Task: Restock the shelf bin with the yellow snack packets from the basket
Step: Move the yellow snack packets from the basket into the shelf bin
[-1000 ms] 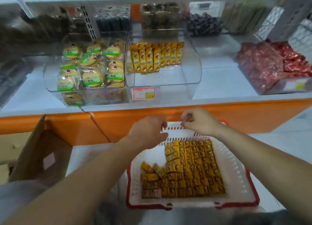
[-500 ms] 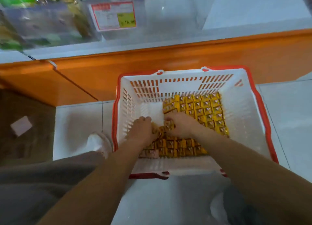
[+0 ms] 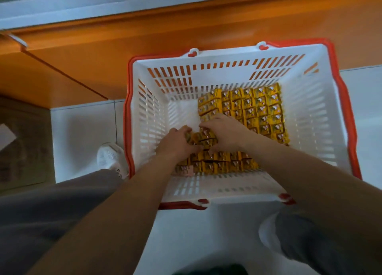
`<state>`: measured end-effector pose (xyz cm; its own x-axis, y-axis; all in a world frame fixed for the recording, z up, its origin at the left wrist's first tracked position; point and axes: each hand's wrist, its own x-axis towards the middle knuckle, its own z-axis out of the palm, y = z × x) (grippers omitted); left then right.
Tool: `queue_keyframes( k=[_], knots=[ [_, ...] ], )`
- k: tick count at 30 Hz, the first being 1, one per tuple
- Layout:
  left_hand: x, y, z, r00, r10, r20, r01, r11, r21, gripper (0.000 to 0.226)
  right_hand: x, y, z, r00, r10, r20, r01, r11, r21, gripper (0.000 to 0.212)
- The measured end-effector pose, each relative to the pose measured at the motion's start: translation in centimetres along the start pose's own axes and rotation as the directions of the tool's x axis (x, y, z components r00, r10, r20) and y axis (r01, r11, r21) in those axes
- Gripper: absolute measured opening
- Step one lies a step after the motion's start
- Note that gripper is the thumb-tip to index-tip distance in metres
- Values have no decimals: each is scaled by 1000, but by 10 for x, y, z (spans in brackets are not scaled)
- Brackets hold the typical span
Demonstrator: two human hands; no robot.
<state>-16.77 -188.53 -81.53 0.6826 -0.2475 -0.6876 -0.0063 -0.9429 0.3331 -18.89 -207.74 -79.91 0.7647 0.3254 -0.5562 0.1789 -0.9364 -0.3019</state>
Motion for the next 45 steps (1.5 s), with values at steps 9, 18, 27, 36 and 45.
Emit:
queue_keyframes(
  k=[9, 18, 27, 36, 45],
  knots=[
    [9, -4, -2, 994, -97, -46, 83, 966, -244, 60, 2, -2, -4, 1000, -17, -21, 17, 1000, 17, 85],
    [13, -4, 1, 1000, -28, -4, 24, 909, -417, 46, -13, -4, -2, 982, 45, -184, -13, 985, 172, 68],
    [33, 4, -3, 1000, -9, -22, -4, 848, -530, 49, -6, -9, 8, 941, 108, -320, -63, 987, 148, 70],
    [56, 23, -9, 992, -116, -52, 68, 831, -552, 51, 0, -1, 5, 958, 88, -274, -37, 982, 184, 74],
    [26, 30, -50, 995, -73, -68, 40, 916, -399, 27, -18, 4, -32, 960, 145, -238, -25, 895, 446, 56]
  ],
)
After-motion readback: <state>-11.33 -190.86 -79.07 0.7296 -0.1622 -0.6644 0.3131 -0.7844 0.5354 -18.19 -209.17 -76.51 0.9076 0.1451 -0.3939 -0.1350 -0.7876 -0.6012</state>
